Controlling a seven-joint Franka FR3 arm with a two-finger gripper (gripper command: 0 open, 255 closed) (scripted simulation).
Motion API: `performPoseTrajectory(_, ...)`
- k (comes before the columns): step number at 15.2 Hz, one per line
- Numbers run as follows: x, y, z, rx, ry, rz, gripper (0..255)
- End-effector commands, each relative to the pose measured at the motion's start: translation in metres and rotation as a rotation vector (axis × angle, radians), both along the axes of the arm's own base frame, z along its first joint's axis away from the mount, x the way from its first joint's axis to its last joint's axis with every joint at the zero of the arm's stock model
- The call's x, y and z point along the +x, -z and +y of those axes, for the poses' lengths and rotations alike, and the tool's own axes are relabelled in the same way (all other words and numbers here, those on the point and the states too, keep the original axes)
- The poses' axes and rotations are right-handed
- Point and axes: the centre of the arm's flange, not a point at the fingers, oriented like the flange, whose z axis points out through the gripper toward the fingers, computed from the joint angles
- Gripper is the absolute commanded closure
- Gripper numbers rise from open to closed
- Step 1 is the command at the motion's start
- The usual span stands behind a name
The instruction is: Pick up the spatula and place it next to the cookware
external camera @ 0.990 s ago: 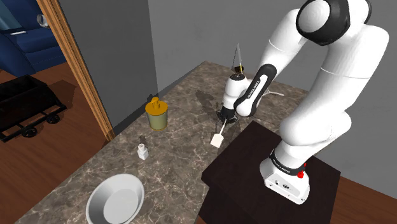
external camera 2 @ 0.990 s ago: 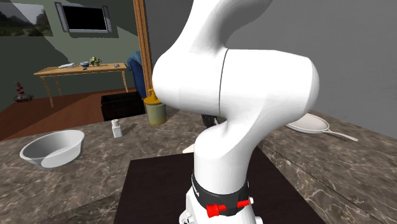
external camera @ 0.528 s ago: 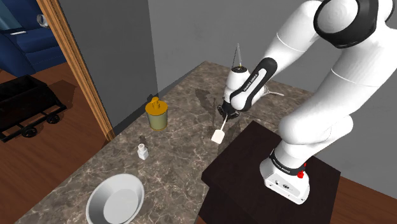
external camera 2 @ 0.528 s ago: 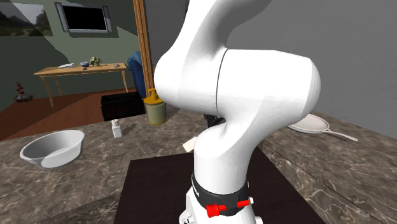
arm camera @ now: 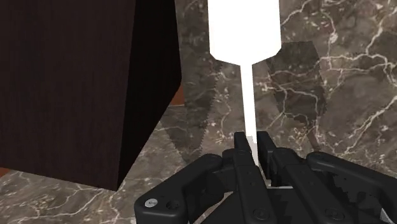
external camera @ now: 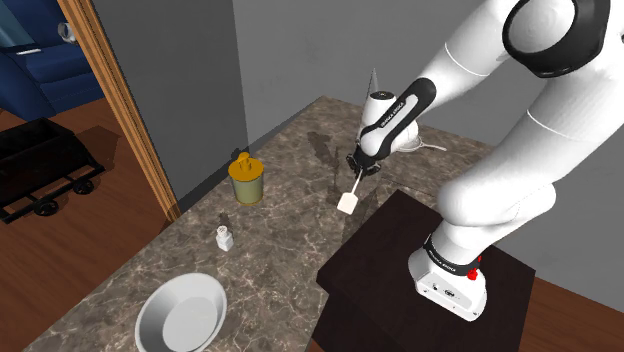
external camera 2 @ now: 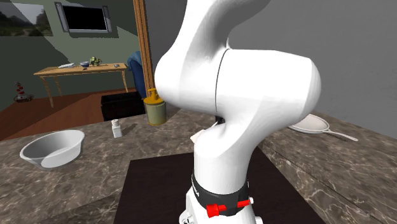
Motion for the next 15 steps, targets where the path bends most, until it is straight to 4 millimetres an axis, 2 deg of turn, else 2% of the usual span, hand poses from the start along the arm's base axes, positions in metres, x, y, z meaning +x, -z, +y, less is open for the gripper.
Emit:
performPoseTrajectory(1, 0.007, 0.003, -0.025, 0.0, -0.002, 0.001, 255)
performPoseTrajectory(15, 0.059, 0.003, -0.203, 0.0, -0.002, 0.001, 255)
